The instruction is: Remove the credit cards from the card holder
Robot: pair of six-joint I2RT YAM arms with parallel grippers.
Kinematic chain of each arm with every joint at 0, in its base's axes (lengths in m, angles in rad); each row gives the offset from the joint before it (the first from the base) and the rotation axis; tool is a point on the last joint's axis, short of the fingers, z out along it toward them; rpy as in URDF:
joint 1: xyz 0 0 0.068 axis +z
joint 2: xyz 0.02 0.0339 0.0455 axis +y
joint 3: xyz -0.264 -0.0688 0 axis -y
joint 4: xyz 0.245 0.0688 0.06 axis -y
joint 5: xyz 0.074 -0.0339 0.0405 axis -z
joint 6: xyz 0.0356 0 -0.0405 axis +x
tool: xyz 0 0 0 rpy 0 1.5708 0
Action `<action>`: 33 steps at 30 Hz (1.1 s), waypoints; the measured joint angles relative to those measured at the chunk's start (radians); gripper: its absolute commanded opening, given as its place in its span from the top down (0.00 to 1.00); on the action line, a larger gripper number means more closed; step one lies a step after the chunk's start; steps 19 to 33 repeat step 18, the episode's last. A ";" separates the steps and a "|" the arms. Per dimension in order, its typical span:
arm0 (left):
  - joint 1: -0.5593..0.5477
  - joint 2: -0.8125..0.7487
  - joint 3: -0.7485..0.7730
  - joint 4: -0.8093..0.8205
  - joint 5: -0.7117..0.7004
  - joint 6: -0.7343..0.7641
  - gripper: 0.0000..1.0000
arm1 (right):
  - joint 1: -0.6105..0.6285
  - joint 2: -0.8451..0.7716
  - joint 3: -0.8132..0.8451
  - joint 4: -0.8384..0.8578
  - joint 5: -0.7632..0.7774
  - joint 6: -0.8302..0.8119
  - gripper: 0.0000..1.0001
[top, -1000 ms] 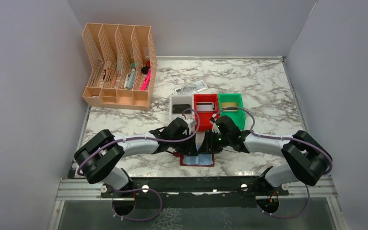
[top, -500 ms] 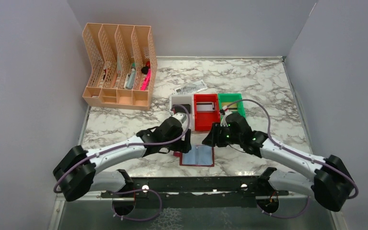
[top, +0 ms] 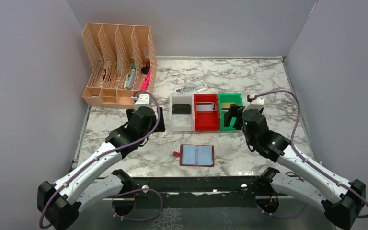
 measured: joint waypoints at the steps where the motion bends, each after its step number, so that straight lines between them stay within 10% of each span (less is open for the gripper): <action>1: 0.034 -0.009 0.000 -0.008 -0.013 0.011 0.01 | 0.000 0.000 0.000 0.003 0.033 -0.020 0.09; 33: 0.101 -0.137 -0.007 -0.026 -0.240 0.040 0.01 | 0.000 0.008 -0.042 0.025 0.084 -0.022 0.08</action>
